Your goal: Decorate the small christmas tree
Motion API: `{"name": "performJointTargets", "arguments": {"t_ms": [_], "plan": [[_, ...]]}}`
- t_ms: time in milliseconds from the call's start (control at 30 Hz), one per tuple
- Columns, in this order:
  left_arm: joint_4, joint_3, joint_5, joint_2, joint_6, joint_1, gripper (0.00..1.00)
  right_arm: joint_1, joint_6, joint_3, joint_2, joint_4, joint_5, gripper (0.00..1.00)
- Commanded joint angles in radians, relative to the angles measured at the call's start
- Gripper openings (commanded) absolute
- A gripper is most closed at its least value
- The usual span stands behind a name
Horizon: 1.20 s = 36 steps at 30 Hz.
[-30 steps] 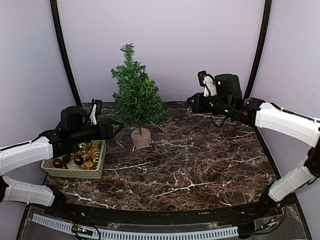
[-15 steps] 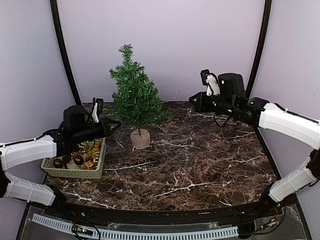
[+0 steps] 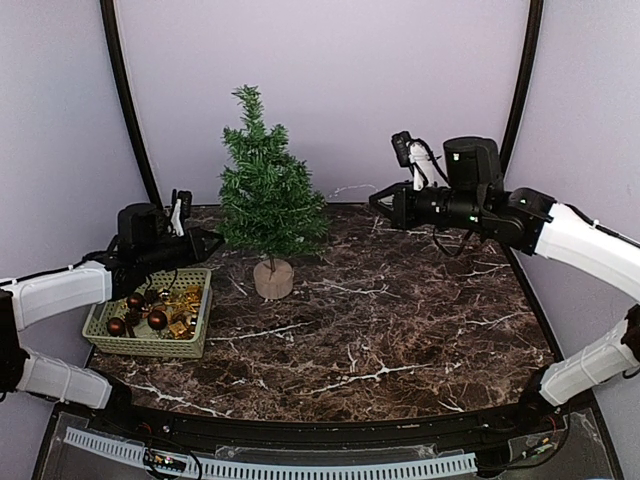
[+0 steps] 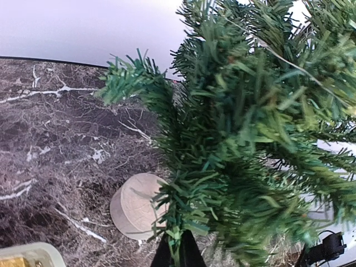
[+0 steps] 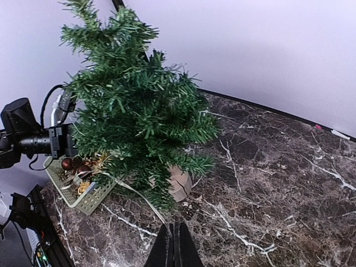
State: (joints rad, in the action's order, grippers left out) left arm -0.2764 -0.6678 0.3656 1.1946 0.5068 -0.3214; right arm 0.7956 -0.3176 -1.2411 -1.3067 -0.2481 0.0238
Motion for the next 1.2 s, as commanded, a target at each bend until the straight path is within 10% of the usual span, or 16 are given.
{"name": "performJointTargets", "arguments": {"t_ms": [0,800,967,1167], "plan": [[-0.050,-0.045,0.087,0.038,-0.082,0.030,0.00,0.007,0.018,-0.074,-0.005,0.012,-0.054,0.00],[-0.077,-0.057,0.079,0.142,-0.205,0.103,0.01,0.063,0.100,-0.215,-0.161,0.023,0.069,0.00],[-0.019,-0.057,0.010,0.063,-0.205,0.102,0.55,0.072,0.079,-0.245,-0.187,0.005,-0.018,0.00],[0.116,-0.011,-0.196,-0.212,-0.215,0.034,0.73,0.073,0.056,-0.252,-0.202,0.035,-0.019,0.00]]}}
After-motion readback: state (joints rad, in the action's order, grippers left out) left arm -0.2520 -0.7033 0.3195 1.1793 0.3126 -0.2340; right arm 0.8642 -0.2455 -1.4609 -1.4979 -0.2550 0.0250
